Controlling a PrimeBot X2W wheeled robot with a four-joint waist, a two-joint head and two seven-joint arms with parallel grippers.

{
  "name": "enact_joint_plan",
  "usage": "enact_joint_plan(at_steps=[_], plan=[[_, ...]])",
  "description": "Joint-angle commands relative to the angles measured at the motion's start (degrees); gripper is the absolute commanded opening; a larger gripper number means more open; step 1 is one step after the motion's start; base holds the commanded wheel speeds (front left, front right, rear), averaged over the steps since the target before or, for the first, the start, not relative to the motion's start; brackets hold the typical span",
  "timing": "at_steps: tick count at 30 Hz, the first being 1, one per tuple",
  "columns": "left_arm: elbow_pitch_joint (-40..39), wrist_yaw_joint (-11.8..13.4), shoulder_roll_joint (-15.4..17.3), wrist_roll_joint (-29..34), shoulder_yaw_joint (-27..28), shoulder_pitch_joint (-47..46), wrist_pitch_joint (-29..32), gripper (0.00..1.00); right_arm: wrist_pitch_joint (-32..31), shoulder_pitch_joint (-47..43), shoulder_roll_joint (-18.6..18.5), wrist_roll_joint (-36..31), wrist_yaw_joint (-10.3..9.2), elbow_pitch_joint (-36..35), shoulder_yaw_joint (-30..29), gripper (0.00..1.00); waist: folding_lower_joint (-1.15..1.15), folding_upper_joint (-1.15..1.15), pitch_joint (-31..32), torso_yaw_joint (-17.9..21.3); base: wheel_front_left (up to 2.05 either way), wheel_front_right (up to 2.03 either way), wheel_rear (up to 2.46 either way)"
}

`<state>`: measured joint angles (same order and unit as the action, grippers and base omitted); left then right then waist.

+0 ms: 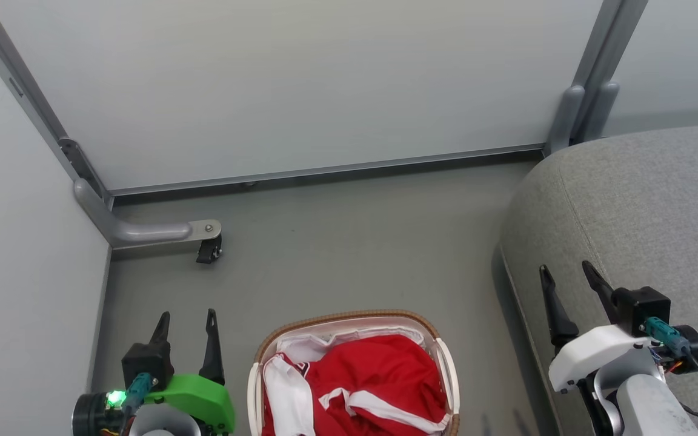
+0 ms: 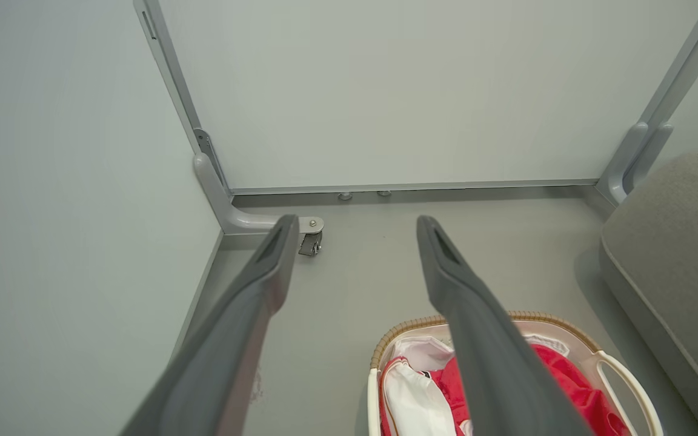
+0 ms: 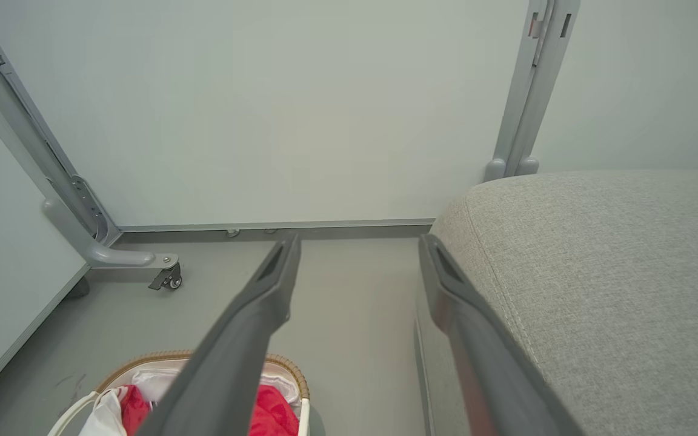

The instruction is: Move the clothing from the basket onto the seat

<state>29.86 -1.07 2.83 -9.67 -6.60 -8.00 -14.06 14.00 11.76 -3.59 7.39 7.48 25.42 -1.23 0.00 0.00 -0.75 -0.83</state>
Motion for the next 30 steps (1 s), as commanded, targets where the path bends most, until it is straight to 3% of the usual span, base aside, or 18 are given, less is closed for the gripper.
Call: enact_joint_plan(at_steps=[1,16,30], plan=[[0.00,-0.07,0.11,1.18,-0.46,-0.40,-0.42,1.00,0.51,1.02,-0.11,-1.38,0.02,-0.27,0.09,1.00,0.00,0.00,-0.63,0.21,0.00,0.00,0.00],[1.82,0.65,0.16,2.83,-5.73,-9.58,-1.12,1.00,1.25,9.03,0.05,-1.47,0.00,-6.12,2.29,1.00,0.00,0.00,-16.10,4.72,0.00,0.00,0.00],[11.22,-0.74,1.22,7.67,-8.60,-20.46,-1.12,1.00,1.19,16.29,0.56,1.12,0.00,-12.39,4.66,1.00,0.00,0.00,-31.26,10.09,0.00,0.00,0.00]])
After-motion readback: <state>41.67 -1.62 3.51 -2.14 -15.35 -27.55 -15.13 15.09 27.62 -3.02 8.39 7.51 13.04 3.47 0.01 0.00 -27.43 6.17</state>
